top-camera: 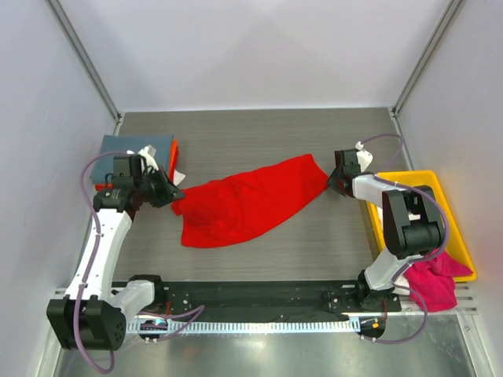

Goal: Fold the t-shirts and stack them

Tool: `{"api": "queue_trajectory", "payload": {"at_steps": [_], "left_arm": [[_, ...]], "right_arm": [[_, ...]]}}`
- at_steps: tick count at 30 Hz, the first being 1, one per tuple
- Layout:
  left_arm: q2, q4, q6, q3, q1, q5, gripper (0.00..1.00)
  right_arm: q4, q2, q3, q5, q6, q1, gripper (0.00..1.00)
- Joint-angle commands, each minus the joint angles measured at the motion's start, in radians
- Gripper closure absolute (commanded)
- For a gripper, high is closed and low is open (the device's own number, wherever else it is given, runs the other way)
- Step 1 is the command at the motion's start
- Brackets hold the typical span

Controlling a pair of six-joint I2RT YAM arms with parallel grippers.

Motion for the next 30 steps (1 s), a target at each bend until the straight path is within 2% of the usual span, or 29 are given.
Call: {"api": "queue_trajectory", "payload": {"at_steps": [1,10,13,16,18,21,25,30], "left_arm": [[-0.014,-0.019,0.023,0.052,0.008,-0.016,1.00],[-0.020,-0.020,0.017,0.049,0.008,-0.015,1.00],[-0.021,-0.026,0.017,0.053,0.008,-0.016,1.00],[-0.020,-0.023,0.017,0.055,0.008,-0.013,1.00],[-0.020,-0.019,0.011,0.055,0.008,-0.005,1.00],[-0.012,-0.011,0.002,0.055,0.008,0.007,1.00],[-0.004,-0.009,-0.001,0.061,0.008,0.019,1.00],[-0.004,-0.016,0.002,0.069,0.008,0.015,1.00]], "right_arm": [[0.096,0.006,0.044,-0.020,0.022,-0.008,0.58],[0.154,0.052,0.049,-0.048,0.040,-0.011,0.59],[0.188,0.011,0.015,-0.013,0.048,-0.010,0.59],[0.269,-0.067,-0.084,0.035,0.048,-0.008,0.43],[0.286,-0.084,-0.094,0.027,0.044,-0.008,0.41],[0.288,-0.072,-0.083,-0.005,0.040,-0.008,0.41],[0.275,-0.036,-0.057,-0.048,0.048,-0.008,0.48],[0.271,-0.005,-0.043,-0.059,0.053,-0.008,0.49]]}}
